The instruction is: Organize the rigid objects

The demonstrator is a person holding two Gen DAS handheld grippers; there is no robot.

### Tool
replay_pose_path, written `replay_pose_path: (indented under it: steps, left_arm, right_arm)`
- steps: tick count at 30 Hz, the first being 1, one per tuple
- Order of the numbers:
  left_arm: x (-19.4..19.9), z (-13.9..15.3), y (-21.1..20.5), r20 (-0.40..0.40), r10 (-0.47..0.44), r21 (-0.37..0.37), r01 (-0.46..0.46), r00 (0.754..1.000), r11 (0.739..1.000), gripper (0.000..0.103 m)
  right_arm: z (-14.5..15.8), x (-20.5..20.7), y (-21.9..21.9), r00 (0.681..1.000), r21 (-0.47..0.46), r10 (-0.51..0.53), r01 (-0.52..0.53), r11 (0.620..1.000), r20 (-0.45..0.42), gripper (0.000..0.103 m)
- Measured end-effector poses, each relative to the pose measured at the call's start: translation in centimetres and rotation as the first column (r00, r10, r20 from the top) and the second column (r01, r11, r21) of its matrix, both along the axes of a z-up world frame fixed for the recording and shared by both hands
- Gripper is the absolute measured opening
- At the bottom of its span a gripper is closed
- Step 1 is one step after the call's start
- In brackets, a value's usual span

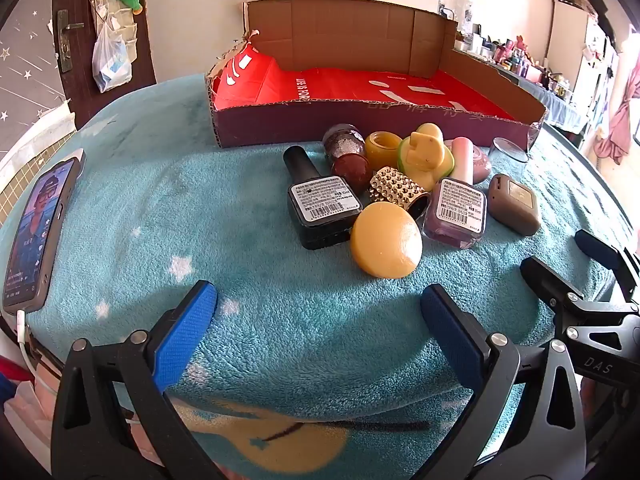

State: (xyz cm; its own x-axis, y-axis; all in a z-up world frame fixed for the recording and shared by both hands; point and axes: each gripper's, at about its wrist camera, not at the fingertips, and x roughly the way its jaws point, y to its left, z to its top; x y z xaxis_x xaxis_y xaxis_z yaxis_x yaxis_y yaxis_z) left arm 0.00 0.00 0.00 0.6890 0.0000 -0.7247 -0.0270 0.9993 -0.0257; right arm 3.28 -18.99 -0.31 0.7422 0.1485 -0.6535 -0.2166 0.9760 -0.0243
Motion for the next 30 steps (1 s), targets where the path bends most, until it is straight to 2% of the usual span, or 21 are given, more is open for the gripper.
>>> replay_pose_path:
  steps: [30]
  left_arm:
    - [0.53,0.24,-0.28,-0.01,-0.012,0.0,0.012,1.0,1.0,0.103]
  right_arm:
    - [0.17,-0.01,0.09,1.0,0.005,0.009,-0.009,1.0,-0.009,0.103]
